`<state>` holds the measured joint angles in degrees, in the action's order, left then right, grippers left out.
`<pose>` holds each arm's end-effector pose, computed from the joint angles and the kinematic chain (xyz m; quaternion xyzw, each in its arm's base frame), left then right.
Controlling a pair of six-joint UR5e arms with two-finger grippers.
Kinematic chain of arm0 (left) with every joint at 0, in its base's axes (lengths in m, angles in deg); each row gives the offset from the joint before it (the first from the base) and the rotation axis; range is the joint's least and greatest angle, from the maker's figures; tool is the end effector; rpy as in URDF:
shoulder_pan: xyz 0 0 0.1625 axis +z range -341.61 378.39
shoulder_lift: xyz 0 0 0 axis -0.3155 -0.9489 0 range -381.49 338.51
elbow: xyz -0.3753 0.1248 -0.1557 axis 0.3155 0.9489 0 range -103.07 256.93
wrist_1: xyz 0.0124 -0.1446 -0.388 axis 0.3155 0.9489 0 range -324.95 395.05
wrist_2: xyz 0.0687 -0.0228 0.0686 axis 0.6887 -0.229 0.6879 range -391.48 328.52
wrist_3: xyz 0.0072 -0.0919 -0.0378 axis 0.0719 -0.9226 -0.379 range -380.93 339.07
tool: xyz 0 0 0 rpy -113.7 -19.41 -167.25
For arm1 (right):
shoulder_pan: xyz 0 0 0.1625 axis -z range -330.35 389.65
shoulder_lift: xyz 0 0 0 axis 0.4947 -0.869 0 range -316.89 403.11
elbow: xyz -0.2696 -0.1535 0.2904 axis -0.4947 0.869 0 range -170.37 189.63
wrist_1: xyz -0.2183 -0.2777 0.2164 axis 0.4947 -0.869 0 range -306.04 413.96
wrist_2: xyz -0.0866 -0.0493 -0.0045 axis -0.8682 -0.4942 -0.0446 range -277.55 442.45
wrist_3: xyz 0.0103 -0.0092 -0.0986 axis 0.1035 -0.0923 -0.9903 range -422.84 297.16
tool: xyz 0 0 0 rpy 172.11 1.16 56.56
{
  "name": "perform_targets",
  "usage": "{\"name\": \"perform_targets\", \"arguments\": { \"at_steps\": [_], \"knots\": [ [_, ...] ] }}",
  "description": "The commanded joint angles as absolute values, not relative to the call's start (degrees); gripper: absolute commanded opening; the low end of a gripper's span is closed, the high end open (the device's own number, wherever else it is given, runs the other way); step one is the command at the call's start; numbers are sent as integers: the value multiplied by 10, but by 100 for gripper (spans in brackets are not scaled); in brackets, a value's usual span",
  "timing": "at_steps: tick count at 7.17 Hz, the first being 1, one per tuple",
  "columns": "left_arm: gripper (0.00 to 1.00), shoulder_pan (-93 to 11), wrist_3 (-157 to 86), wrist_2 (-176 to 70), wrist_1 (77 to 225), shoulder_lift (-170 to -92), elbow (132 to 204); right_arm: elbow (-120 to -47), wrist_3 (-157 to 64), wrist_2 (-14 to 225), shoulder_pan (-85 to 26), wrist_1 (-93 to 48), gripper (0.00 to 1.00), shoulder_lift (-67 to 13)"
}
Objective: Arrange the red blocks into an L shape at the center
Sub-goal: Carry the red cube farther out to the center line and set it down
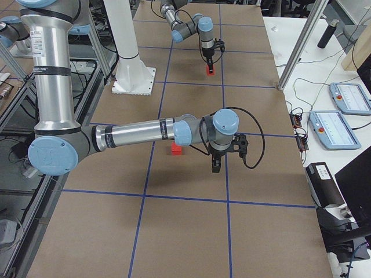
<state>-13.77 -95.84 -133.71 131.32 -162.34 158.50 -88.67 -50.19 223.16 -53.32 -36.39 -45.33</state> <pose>0.5821 -0.4985 0.1556 0.0754 0.4145 -0.0910 0.9023 -0.0061 -0.5099 0.5658 0.0008 -0.4333 0.0087 0.9012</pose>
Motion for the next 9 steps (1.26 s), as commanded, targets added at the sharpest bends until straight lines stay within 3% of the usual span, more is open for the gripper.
{"name": "perform_targets", "arguments": {
  "at_steps": [1,3,9],
  "knots": [
    [0,-137,-960,-1337,1354,-1655,1509,-885,-502,2232,-533,-364,99,-453],
    [0,-137,-955,-1337,1354,-1690,1463,-883,-502,2232,-533,-364,99,-454],
    [0,-136,-913,-1337,1352,-1688,1447,-881,-502,2232,-533,-365,99,-445]
  ]
}}
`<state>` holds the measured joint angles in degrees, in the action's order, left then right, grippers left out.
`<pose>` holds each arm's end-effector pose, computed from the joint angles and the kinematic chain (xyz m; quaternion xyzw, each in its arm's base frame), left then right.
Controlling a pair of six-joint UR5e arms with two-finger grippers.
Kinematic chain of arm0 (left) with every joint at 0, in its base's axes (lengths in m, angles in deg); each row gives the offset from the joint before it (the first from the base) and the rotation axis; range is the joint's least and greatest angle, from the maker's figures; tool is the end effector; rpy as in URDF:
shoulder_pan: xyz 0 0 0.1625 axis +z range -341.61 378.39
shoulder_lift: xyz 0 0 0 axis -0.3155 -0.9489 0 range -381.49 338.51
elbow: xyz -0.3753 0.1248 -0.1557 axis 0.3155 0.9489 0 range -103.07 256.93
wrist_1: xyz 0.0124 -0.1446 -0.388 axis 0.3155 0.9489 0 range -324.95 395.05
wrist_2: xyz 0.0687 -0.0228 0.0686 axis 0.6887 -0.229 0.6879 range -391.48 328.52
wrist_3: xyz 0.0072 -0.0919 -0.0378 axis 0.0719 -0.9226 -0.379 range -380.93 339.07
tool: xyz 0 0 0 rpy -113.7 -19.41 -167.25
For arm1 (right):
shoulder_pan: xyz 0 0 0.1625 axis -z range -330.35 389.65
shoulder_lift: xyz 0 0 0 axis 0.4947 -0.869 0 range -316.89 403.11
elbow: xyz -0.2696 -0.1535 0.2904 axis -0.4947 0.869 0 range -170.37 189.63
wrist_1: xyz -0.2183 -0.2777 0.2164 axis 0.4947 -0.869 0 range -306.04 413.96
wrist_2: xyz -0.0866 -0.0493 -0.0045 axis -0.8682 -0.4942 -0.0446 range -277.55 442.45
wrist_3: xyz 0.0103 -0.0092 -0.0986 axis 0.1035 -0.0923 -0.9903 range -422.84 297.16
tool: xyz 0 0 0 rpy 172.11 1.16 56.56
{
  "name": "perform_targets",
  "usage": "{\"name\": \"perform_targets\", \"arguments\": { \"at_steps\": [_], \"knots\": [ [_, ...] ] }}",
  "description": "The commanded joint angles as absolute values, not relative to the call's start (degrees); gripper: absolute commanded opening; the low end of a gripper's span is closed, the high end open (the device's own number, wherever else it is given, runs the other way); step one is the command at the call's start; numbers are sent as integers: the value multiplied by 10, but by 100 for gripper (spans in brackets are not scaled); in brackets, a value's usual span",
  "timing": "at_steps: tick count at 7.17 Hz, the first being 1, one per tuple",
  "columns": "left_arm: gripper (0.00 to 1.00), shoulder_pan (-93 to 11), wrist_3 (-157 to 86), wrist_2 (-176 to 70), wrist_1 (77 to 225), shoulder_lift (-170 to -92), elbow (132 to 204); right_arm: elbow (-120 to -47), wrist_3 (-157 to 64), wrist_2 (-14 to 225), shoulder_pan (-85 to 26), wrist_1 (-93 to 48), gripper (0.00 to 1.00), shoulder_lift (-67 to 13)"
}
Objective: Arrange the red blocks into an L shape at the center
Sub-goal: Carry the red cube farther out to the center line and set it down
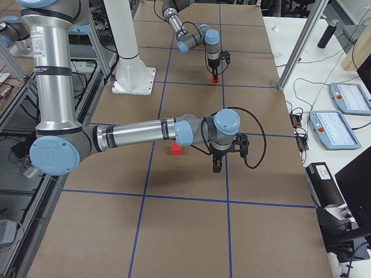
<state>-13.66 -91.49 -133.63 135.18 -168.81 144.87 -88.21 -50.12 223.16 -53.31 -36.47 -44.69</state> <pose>0.6332 -0.5290 0.1629 0.0787 0.3881 -0.0601 0.9163 -0.0068 -0.5144 0.5643 0.0013 -0.4334 0.0088 0.9012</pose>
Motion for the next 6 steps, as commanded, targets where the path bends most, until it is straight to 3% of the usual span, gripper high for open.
{"name": "perform_targets", "arguments": {
  "at_steps": [1,2,4,6],
  "knots": [
    [0,-135,-914,-1337,1353,-1689,1447,-882,-502,2232,-533,-365,99,-444],
    [7,-135,-915,-1338,1354,-1691,1448,-880,-502,2232,-533,-366,99,-438],
    [99,-133,-914,-1337,1354,-1689,1446,-879,-502,2232,-533,-366,99,-433],
    [100,-133,-915,-1337,1352,-1689,1452,-880,-501,2233,-533,-366,99,-429]
  ]
}}
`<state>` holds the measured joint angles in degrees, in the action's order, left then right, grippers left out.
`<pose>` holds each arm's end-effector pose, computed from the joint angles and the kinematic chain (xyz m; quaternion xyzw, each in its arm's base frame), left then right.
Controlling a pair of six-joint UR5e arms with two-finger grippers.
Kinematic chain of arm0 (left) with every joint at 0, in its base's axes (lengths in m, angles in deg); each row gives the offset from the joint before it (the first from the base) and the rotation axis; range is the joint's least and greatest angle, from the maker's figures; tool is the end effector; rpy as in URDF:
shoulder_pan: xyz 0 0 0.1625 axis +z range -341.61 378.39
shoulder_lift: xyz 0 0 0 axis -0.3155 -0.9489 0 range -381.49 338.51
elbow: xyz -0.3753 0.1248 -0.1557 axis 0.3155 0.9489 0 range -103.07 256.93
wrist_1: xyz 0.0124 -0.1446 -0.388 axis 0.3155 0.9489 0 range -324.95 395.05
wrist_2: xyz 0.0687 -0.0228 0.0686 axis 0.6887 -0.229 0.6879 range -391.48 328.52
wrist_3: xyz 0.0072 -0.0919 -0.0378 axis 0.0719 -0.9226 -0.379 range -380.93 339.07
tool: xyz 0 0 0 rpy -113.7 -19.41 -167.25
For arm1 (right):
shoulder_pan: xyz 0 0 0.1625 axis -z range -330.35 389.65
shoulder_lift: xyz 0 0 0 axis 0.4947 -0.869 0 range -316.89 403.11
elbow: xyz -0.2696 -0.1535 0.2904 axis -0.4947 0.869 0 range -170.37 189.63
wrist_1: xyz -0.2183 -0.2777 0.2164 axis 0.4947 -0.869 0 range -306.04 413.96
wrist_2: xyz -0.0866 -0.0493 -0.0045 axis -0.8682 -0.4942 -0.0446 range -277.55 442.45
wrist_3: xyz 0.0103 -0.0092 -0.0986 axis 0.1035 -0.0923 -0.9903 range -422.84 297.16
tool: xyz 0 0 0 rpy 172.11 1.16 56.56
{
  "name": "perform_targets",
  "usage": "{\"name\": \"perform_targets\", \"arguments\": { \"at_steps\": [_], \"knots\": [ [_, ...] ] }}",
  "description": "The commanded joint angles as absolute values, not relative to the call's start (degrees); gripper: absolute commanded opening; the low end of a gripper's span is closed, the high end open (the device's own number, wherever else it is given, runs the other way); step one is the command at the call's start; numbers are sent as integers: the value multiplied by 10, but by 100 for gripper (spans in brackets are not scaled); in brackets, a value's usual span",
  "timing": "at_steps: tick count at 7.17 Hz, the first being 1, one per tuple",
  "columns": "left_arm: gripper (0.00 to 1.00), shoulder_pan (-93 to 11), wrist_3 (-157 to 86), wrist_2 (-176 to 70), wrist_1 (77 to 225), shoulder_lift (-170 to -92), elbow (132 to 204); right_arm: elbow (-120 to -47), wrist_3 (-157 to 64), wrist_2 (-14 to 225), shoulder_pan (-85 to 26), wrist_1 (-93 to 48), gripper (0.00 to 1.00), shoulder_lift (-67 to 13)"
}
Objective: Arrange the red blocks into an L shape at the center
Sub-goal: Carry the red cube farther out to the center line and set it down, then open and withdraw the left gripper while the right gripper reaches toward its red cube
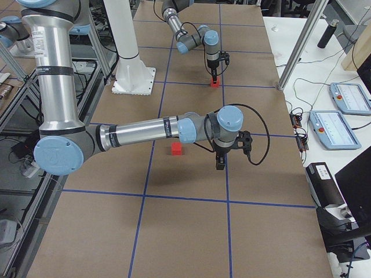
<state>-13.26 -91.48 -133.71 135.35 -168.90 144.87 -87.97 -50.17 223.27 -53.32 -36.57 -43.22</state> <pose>0.6369 -0.5244 0.1612 0.0778 0.3904 -0.0563 0.9156 -0.0081 -0.5245 0.5531 0.0101 -0.4354 0.0041 0.9002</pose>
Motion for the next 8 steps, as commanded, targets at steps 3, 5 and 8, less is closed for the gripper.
{"name": "perform_targets", "arguments": {
  "at_steps": [3,5,8],
  "knots": [
    [100,-200,-914,-1407,1305,-1676,1548,-880,-505,2191,-517,-374,99,-362],
    [100,-272,-852,-1457,1216,-1647,1642,-870,-504,2200,-471,-364,99,-364],
    [100,-345,-779,-1472,1198,-1555,1710,-937,-317,2175,-364,-337,99,-366]
  ]
}}
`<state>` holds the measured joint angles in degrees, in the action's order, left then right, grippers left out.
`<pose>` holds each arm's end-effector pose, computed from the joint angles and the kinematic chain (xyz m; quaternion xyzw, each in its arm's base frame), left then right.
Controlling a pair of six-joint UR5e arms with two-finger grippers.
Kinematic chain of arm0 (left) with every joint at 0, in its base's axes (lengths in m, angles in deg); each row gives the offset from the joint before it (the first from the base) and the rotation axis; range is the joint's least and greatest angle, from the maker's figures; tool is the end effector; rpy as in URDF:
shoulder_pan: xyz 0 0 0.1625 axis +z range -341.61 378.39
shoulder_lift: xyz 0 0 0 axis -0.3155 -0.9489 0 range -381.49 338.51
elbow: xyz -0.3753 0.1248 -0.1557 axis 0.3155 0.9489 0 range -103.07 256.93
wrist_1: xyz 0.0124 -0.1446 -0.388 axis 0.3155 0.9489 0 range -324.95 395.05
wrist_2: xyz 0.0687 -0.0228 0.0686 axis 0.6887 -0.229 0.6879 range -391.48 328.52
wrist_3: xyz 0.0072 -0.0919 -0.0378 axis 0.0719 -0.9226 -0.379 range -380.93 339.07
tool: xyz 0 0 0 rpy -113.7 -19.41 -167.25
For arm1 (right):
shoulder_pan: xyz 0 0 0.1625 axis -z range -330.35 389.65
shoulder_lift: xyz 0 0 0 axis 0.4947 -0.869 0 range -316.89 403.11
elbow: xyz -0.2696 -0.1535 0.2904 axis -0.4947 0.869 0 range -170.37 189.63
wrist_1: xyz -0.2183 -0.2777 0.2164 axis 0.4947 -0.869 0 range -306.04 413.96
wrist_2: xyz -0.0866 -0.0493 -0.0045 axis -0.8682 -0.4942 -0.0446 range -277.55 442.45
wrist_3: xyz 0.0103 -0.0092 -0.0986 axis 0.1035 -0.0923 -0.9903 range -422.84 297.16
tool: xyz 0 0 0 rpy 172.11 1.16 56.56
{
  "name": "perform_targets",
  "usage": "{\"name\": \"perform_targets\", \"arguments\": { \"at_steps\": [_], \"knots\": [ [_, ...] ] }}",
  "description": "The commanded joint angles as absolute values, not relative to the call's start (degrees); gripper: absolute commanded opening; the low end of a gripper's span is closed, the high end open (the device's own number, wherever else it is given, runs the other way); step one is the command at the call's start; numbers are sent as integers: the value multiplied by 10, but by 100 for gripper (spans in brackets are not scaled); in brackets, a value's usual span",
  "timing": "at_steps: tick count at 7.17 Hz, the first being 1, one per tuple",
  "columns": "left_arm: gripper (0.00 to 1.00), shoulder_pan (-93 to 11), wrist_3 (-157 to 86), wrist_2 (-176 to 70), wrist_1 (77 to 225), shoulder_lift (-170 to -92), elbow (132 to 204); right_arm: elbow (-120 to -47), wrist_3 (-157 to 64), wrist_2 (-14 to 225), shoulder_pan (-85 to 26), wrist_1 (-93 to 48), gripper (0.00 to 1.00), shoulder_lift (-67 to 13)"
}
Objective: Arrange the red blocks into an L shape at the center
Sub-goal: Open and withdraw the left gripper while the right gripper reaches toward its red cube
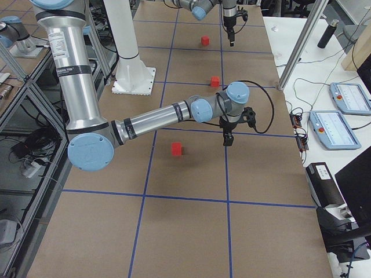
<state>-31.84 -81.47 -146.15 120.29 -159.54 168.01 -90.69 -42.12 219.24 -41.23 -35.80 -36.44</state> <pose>0.3820 -0.6024 0.1450 0.0845 0.4100 -0.0837 0.9043 -0.1264 -0.5503 0.4692 0.0242 -0.4241 -0.0598 0.9033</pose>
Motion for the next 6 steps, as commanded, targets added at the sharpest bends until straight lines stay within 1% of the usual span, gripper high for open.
{"name": "perform_targets", "arguments": {
  "at_steps": [1,2,3,4,6],
  "knots": [
    [100,-357,-757,-1488,1202,-1540,1711,-947,-293,2178,-350,-298,99,-392],
    [100,-364,-739,-1487,1204,-1530,1711,-966,-290,2174,-338,-244,99,-447],
    [100,-370,-738,-1488,1205,-1526,1711,-967,-283,2174,-329,-185,99,-494],
    [100,-370,-738,-1487,1207,-1520,1711,-967,-265,2164,-308,-161,99,-524],
    [100,-370,-738,-1487,1207,-1518,1711,-970,-230,2130,-269,-161,99,-537]
  ]
}}
